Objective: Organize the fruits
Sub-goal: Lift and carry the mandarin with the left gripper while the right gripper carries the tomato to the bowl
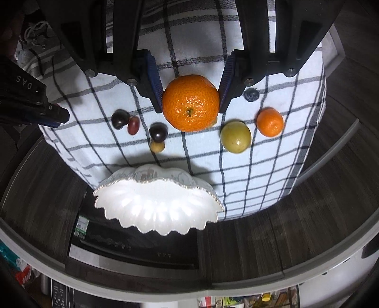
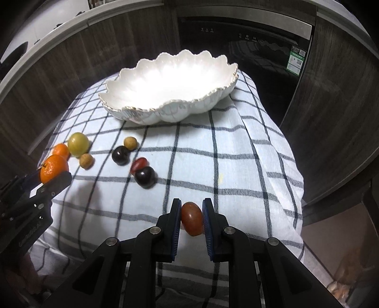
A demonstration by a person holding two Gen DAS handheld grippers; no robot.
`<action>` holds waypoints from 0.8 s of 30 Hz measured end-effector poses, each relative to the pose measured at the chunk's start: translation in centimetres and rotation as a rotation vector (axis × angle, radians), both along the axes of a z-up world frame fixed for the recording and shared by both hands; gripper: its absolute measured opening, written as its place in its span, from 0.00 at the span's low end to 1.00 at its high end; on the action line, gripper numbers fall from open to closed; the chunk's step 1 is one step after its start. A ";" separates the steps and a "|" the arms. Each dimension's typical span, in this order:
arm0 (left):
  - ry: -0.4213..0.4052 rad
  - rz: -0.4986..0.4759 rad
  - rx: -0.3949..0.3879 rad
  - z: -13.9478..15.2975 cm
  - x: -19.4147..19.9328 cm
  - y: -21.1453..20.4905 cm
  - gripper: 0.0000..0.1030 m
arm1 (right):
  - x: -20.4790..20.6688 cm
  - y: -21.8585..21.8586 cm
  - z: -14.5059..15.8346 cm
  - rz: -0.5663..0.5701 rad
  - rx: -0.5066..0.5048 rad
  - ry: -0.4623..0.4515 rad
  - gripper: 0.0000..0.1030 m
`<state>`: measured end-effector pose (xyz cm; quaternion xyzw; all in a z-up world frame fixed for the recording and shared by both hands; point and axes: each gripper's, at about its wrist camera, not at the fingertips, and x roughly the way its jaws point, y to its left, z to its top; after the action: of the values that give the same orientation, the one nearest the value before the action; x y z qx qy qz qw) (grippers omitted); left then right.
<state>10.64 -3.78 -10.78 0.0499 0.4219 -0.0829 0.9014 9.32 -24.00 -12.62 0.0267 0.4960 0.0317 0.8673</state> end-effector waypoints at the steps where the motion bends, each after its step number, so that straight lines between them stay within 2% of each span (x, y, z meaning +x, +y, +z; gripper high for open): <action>1: -0.005 0.002 -0.001 0.2 -0.1 0.0 0.43 | 0.0 0.0 0.2 0.002 -0.001 -0.007 0.19; 12: -0.033 0.015 -0.023 2.5 0.2 0.5 0.43 | 1.2 0.8 3.7 0.015 0.005 -0.096 0.19; 24: -0.099 0.011 -0.054 5.6 2.6 0.6 0.43 | 3.1 1.4 6.9 0.009 0.013 -0.177 0.19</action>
<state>13.24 -3.22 -5.21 0.0271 0.3746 -0.0868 0.9227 12.42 -22.61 -5.74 0.0270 0.4173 0.0410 0.9074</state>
